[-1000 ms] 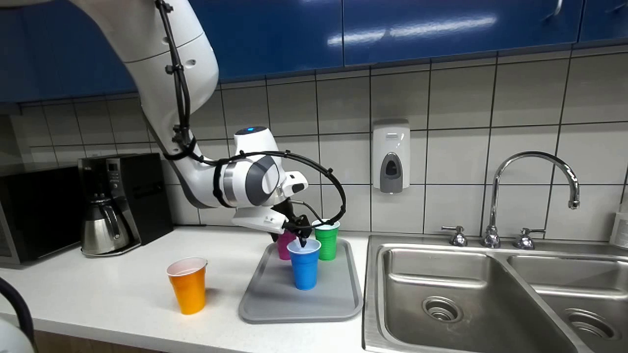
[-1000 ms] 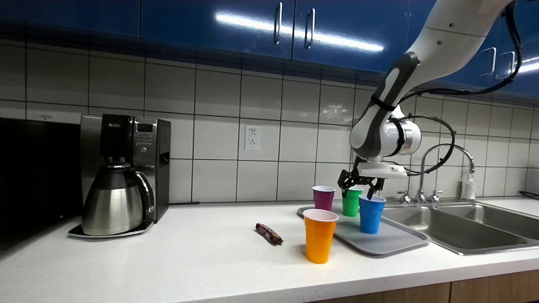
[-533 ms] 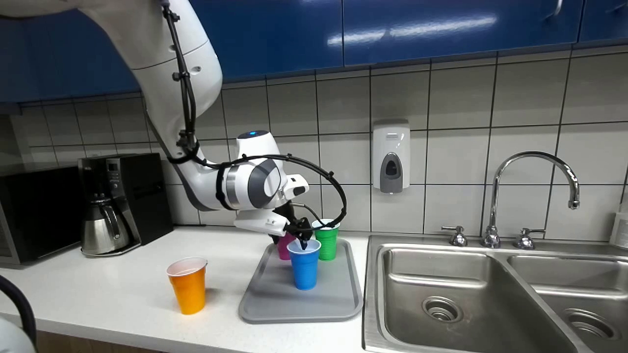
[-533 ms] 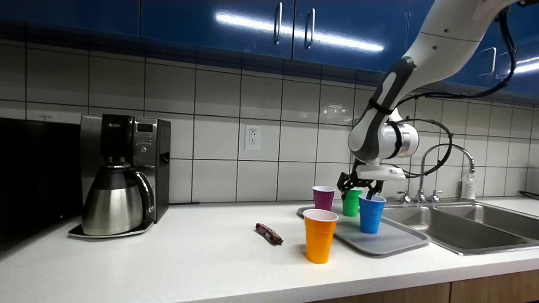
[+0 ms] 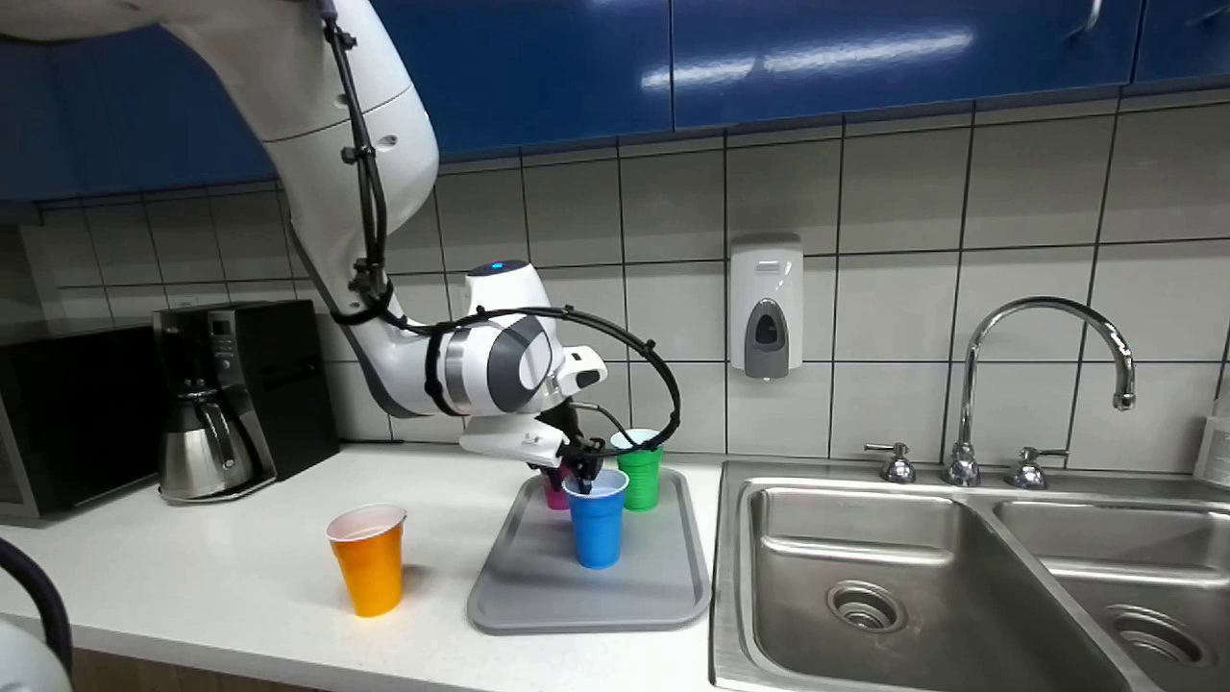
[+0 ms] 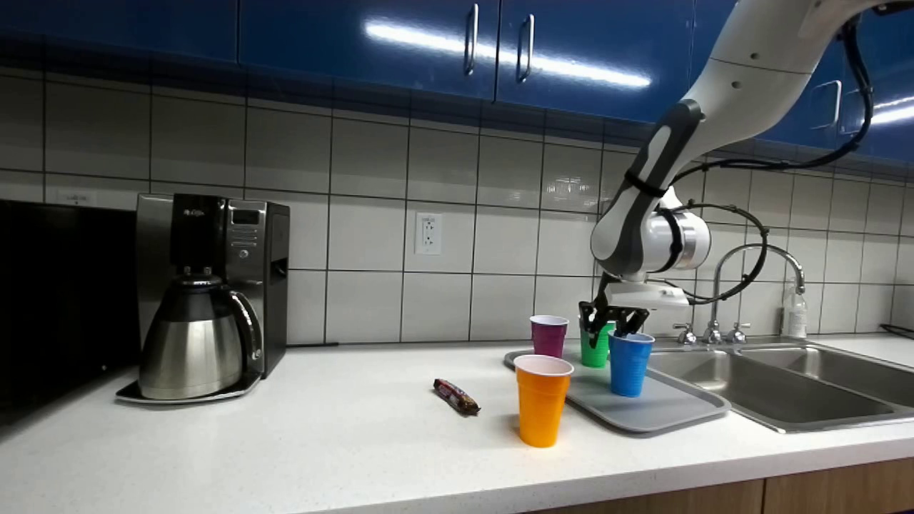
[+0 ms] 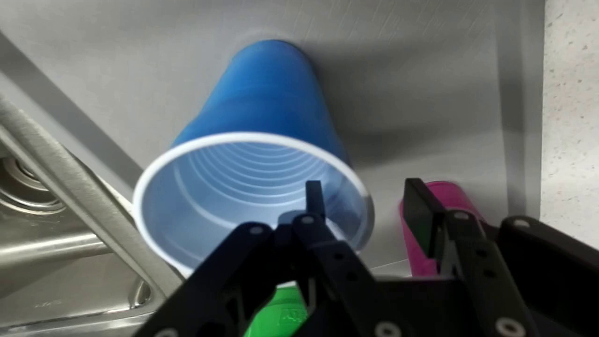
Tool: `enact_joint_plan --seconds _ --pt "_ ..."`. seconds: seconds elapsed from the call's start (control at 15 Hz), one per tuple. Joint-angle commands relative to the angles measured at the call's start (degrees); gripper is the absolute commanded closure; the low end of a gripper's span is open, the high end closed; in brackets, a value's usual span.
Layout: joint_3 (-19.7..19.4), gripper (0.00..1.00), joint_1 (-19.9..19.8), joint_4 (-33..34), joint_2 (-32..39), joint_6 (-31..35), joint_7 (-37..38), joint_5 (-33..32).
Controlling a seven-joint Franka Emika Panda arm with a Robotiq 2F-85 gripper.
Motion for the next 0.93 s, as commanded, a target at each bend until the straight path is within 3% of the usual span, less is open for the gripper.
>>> enact_joint_plan --seconds 0.0,0.13,0.2,0.87 --pt "-0.79 0.82 0.67 0.94 -0.18 -1.75 0.4 -0.3" --pt "-0.88 0.97 0.72 0.89 -0.27 -1.75 0.48 -0.33" --pt "-0.89 1.0 0.72 0.85 -0.3 -1.74 0.49 -0.33" --pt "-1.8 0.99 1.75 0.45 -2.18 -1.15 1.27 -0.9"
